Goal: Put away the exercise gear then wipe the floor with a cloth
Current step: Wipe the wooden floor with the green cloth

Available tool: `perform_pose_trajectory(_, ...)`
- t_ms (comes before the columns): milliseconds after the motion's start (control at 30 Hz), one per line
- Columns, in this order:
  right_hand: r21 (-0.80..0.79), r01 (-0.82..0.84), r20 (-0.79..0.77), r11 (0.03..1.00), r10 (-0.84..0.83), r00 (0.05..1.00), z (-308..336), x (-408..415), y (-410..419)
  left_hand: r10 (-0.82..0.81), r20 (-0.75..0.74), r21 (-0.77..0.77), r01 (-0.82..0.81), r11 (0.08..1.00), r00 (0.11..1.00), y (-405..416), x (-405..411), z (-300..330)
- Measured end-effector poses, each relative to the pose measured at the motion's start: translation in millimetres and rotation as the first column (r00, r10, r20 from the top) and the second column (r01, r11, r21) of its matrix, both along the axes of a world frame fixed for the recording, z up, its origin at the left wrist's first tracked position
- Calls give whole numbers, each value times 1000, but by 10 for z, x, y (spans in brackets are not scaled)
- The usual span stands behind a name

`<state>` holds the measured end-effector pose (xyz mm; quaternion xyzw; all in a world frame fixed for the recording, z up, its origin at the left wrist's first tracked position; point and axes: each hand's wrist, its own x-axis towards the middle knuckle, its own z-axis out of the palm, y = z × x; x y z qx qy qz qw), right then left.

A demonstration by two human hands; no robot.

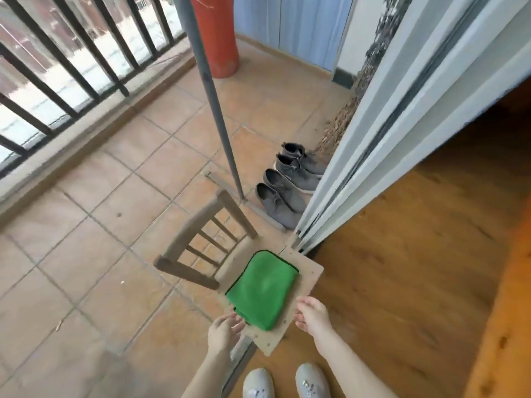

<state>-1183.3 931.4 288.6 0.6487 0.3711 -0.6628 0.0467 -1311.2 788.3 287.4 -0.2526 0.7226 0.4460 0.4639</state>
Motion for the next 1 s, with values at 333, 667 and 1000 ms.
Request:
perform_pose_trajectory(333, 47, -164, 160, 985, 155, 975, -1552, -268, -419, -81, 237, -68, 100, 993, 968, 155, 36, -1331)
perform_pose_trajectory(667, 43, -205, 24, 978, 204, 979, -1657, -278, -502, -54, 106, -42, 58, 997, 993, 208, -95, -1608)
perform_pose_trajectory(1000, 111, -64, -93, 992, 74, 993, -64, 321, -384, -139, 126, 171, 116, 978, 982, 222, 363, -39)
